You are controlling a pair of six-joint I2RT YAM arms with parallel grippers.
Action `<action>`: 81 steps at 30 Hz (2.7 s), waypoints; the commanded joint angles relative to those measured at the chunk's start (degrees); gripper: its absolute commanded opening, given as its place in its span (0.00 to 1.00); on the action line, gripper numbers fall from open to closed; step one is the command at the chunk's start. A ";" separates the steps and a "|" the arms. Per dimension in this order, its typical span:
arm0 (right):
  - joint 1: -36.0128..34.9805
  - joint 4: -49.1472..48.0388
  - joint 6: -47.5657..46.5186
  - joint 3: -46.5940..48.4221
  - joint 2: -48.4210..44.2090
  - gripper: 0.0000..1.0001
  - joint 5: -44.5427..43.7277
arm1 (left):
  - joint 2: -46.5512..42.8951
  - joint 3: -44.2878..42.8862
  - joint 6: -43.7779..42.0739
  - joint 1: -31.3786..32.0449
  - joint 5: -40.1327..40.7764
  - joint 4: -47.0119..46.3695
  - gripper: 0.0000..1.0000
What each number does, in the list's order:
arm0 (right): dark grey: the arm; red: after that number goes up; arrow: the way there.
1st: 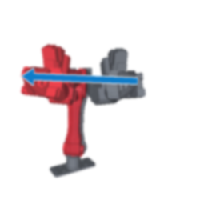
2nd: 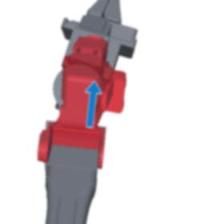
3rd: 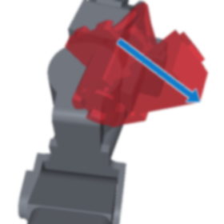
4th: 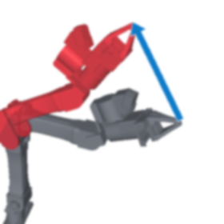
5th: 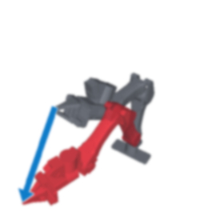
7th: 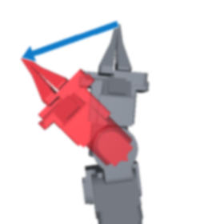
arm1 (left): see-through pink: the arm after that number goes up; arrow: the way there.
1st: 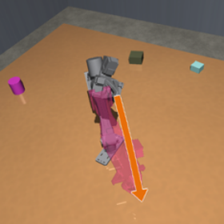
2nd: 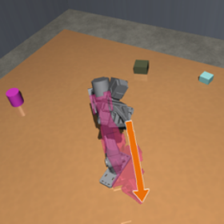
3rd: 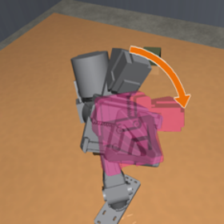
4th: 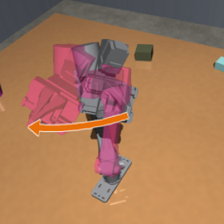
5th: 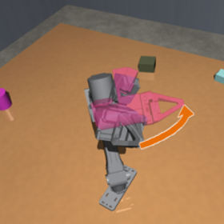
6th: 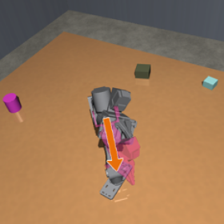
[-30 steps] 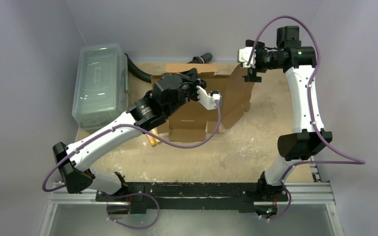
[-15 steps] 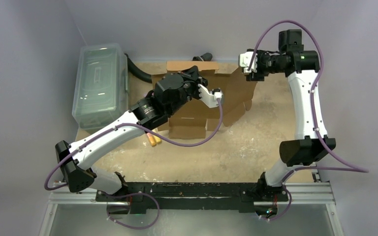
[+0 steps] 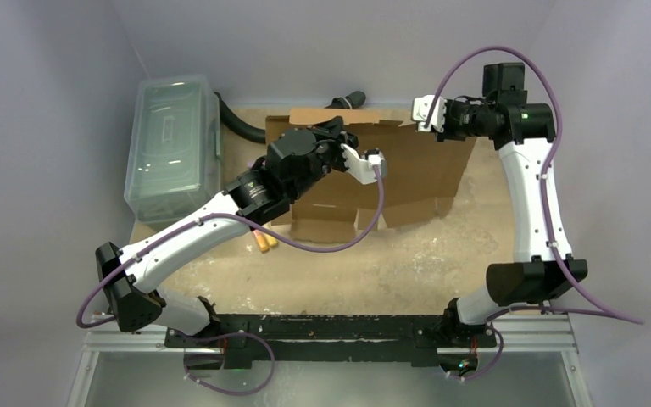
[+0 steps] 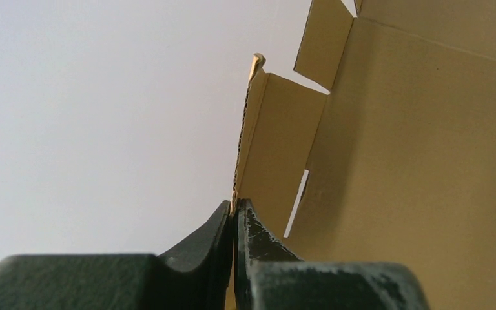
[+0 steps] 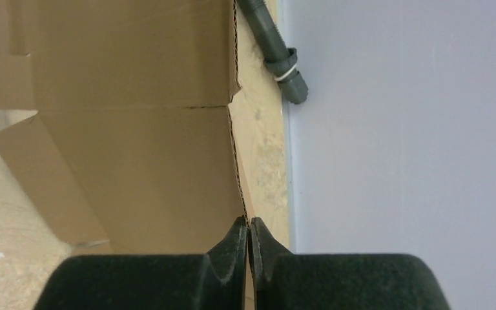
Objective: Fold the paper box
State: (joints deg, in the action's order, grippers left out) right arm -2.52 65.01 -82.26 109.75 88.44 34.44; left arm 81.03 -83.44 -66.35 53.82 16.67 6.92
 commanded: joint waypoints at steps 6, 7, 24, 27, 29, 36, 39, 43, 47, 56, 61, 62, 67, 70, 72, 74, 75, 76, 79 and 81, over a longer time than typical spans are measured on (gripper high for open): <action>-0.11 -7.81 12.28 -4.54 -7.25 0.01 -14.50 | -2.62 -3.73 29.52 -0.59 -3.36 -0.57 0.58; -0.11 -8.59 12.70 -5.37 -7.93 0.01 -14.90 | -3.52 -4.05 33.60 -2.15 -4.32 1.09 0.61; -0.82 -4.85 2.10 -10.13 -15.38 0.00 -11.21 | -17.04 25.82 73.43 -27.90 -35.30 -20.65 0.89; -1.25 -0.55 -5.73 -9.78 -18.19 0.01 -8.31 | -13.66 25.84 72.71 -29.29 -40.05 -25.45 0.89; -1.53 0.43 -9.26 -9.71 -20.36 0.01 -7.38 | -11.89 26.61 72.23 -30.03 -41.27 -28.67 0.87; -1.72 3.40 -7.42 -4.85 -22.85 0.01 -6.43 | -6.90 33.52 76.77 -33.38 -51.21 -51.76 0.82; -1.69 3.84 -5.69 -4.10 -23.13 0.01 -5.55 | -4.26 34.34 77.23 -33.64 -51.66 -56.40 0.82; -1.67 3.86 -3.77 -2.74 -23.27 0.01 -4.88 | -2.28 34.81 77.72 -33.87 -51.62 -57.12 0.83; -1.62 5.00 -2.60 -0.09 -22.48 0.01 -2.69 | 1.48 37.67 85.57 -33.85 -53.55 -66.54 0.84; -1.67 5.71 -2.90 -0.90 -21.53 0.01 -1.18 | 13.29 45.65 106.29 -33.63 -56.30 -88.81 0.83; -1.67 7.37 -3.15 1.83 -20.65 0.01 0.63 | 22.22 42.89 111.58 -33.27 -57.21 -97.15 0.83; -1.66 7.78 -3.25 2.59 -20.53 0.01 0.82 | 23.40 41.80 112.16 -33.26 -57.68 -97.85 0.84; -1.75 9.11 -3.74 4.41 -20.76 0.01 1.31 | 24.88 38.05 107.65 -33.26 -58.34 -94.33 0.85; -1.69 10.17 -3.84 6.29 -20.77 0.01 1.95 | 25.38 35.45 102.03 -33.32 -58.75 -89.06 0.86; -1.68 11.13 -3.87 7.63 -20.77 0.01 2.67 | 27.08 33.67 102.64 -33.34 -60.24 -91.28 0.87; -1.70 11.67 -3.83 8.62 -20.92 0.01 3.06 | 29.95 31.17 106.61 -33.30 -63.74 -96.37 0.87; -1.65 11.74 -3.79 8.83 -21.06 0.01 3.21 | 31.66 29.65 109.66 -33.26 -65.25 -99.37 0.87; -1.67 11.76 -3.72 8.97 -21.22 0.01 3.31 | 33.04 28.40 112.51 -33.26 -66.25 -101.89 0.87; -1.70 11.96 -3.61 9.14 -21.53 0.01 3.44 | 36.82 26.44 119.12 -33.19 -67.92 -107.87 0.88; -1.68 12.01 -3.61 9.16 -21.71 0.01 3.57 | 38.10 25.89 121.33 -32.40 -69.28 -108.77 0.88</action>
State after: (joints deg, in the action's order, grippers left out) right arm -4.12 77.01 -85.97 117.05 67.46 35.83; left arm 116.29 -55.35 46.81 20.43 -47.70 -85.08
